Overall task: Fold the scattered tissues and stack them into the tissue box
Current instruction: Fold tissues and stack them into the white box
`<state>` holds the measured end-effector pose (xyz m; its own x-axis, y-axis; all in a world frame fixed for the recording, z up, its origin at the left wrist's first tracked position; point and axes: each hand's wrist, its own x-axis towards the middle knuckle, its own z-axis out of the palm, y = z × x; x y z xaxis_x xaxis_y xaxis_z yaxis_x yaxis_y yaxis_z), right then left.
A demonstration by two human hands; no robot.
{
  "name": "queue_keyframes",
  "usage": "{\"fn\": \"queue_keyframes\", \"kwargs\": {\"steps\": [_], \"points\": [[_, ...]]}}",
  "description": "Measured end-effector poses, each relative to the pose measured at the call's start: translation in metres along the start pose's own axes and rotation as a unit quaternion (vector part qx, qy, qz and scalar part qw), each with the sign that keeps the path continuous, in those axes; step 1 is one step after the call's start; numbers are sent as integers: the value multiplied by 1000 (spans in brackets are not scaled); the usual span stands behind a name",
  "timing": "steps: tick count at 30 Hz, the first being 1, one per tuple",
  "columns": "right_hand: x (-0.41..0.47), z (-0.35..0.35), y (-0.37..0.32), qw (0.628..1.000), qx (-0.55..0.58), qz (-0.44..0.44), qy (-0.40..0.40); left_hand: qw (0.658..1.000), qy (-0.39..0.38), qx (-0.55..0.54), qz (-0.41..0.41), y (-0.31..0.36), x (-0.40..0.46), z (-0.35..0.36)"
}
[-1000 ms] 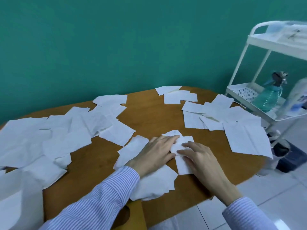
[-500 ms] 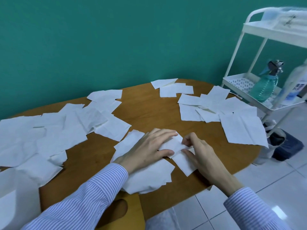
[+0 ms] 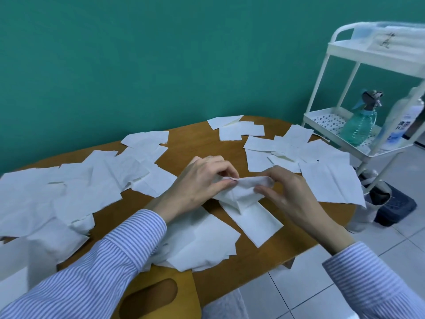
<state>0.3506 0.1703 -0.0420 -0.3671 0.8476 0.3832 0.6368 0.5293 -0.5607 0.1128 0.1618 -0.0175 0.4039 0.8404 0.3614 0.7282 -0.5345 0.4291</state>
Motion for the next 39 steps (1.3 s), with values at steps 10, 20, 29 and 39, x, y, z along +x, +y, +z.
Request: {"fn": "queue_keyframes", "kwargs": {"steps": [10, 20, 29, 39], "points": [[23, -27, -38, 996, 87, -22, -9, 996, 27, -80, -13, 20, 1, -23], [19, -33, -37, 994, 92, 5, -67, 978, 134, -154, -38, 24, 6, -35], [41, -57, -33, 997, 11, -20, 71, 968, 175, -159, -85, 17, 21, -40], [-10, -37, -26, 999, 6, 22, -36, 979, 85, -147, -109, 9, -33, -10]]}}
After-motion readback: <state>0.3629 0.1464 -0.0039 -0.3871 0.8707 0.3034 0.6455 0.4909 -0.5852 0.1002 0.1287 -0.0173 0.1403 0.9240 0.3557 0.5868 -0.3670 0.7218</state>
